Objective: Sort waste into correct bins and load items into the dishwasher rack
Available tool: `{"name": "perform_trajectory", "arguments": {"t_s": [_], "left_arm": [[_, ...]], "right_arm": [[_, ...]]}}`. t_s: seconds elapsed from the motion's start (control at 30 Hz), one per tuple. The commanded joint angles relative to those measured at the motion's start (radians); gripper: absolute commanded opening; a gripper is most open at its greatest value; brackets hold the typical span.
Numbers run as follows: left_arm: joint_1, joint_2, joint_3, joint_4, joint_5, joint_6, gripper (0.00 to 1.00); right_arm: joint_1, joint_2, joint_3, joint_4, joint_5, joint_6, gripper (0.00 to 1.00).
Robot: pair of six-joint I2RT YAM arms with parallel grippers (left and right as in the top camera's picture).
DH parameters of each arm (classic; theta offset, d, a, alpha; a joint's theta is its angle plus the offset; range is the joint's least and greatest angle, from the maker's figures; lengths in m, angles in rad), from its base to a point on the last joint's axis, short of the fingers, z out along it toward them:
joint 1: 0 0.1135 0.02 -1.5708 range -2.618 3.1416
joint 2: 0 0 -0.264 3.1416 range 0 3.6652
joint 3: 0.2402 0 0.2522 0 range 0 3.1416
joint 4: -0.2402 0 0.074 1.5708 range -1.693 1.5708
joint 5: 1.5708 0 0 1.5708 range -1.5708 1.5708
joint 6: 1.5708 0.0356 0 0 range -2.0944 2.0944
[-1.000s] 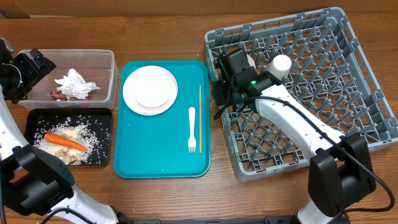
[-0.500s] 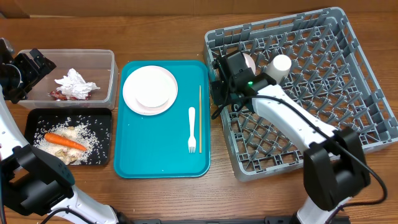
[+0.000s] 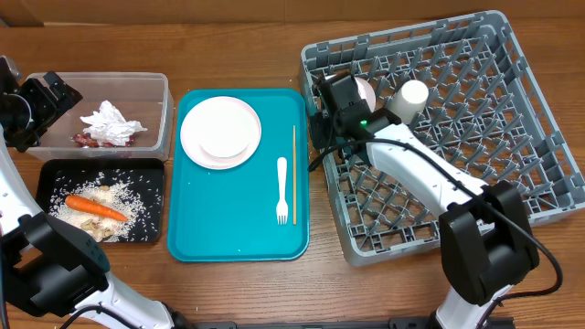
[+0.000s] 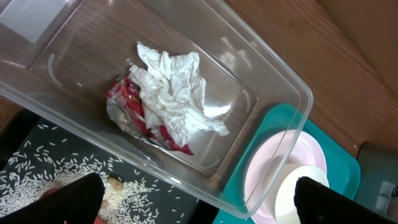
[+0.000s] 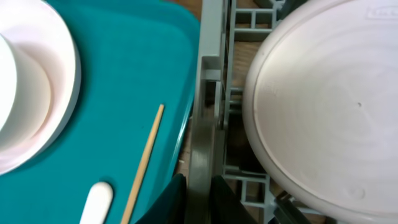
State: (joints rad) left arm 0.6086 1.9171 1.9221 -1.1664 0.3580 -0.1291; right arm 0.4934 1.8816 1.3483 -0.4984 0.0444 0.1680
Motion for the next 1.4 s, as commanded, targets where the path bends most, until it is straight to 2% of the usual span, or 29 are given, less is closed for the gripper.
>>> {"name": "perform_trajectory", "arguments": {"t_s": [0.0, 0.07, 0.33, 0.9, 1.27, 1.37], "left_arm": [[-0.003, 0.007, -0.002, 0.000, -0.003, -0.009, 1.00], [-0.003, 0.007, -0.002, 0.000, -0.003, -0.009, 1.00], [-0.003, 0.007, -0.002, 0.000, -0.003, -0.009, 1.00], [-0.003, 0.007, -0.002, 0.000, -0.003, -0.009, 1.00], [-0.007, 0.007, -0.002, 0.000, -0.003, -0.009, 1.00], [-0.007, 0.007, -0.002, 0.000, -0.003, -0.009, 1.00]], "right_arm": [[0.001, -0.005, 0.001, 0.072, 0.060, 0.020, 0.08], [-0.001, -0.005, 0.001, 0.108, 0.061, 0.020, 0.04], [-0.010, -0.005, 0.001, 0.194, 0.211, 0.050, 0.04], [-0.035, -0.004, 0.001, 0.331, 0.214, 0.051, 0.04], [-0.036, 0.031, 0.001, 0.342, 0.235, 0.125, 0.04], [-0.036, 0.053, 0.001, 0.357, 0.236, 0.124, 0.08]]}}
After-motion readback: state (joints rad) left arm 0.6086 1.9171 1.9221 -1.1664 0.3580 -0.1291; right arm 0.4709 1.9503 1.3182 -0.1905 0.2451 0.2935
